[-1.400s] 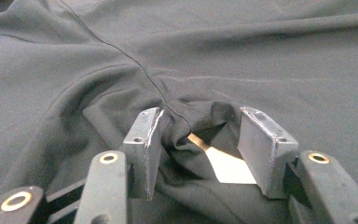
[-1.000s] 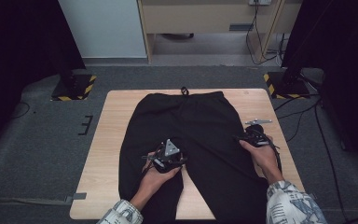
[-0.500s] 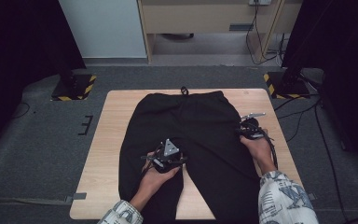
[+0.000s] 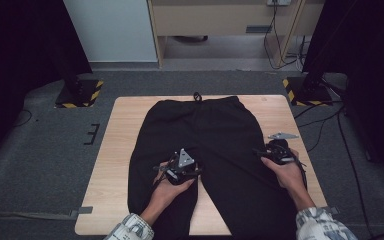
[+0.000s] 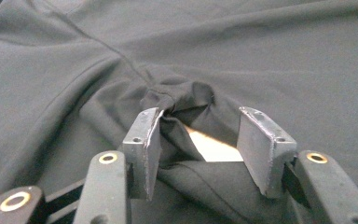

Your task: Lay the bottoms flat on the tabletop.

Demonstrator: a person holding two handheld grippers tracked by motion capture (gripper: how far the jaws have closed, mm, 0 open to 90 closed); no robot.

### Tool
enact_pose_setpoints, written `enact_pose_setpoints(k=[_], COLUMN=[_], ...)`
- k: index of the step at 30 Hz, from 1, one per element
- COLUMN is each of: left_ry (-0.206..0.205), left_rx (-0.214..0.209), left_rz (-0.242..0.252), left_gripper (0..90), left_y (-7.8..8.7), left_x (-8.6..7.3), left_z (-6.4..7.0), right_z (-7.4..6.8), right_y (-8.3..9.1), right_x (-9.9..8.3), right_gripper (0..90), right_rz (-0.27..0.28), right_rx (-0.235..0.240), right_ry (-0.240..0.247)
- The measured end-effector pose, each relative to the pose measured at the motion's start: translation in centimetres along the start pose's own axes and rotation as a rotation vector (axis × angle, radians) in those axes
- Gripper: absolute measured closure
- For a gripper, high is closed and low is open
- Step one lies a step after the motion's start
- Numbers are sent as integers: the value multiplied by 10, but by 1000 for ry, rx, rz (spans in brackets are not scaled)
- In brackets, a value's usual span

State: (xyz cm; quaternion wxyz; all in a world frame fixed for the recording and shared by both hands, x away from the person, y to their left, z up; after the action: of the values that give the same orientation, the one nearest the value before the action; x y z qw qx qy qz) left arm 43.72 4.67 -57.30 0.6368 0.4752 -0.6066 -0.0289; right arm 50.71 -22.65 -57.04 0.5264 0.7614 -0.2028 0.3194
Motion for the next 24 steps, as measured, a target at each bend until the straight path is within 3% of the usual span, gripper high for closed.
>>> enact_pose_setpoints(k=[2, 4, 7, 11, 14, 16, 21, 24], left_ry=[1, -10, -26, -41, -47, -63, -71, -72], left_rx=[-5, -22, -45, -74, -98, -110, -120, -132], left_rz=[4, 7, 8, 14, 0, -17, -30, -31], left_gripper=[485, 492, 495, 481, 470, 475, 483, 493], left_y=[-1, -4, -11, -20, -28, -32, -36, -35], left_x=[4, 10, 17, 24, 23, 21, 19, 18], left_z=[2, 9, 18, 31, 41, 46, 51, 51], right_z=[-5, -12, -6, 4, 15, 19, 17, 22], right_y=[13, 22, 24, 28, 29, 26, 24, 22], right_x=[-8, -21, -36, -40, -41, -45, -44, -34], right_gripper=[428, 485, 504, 450, 478, 552, 871, 893], right_rz=[20, 6, -23, -1, -22, -69, -117, -109], right_rx=[7, 28, -25, -55, -73, -77, -21, -21], right_ry=[24, 54, 95, 58, 28, 21, 32, 18])
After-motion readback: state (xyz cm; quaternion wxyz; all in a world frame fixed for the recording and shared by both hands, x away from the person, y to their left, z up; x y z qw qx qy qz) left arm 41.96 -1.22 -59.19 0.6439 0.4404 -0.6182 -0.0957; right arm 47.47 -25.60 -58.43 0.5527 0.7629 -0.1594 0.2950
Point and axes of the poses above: each handheld gripper's, and its own axes: y roughly backward along the jaws, x roughly out of its top, z roughly to its right, the point moved 9 cm from there along -y, roughly forward along the jaws, and after that the axes turned 12 degrees about -y, right-handed, at the moved point
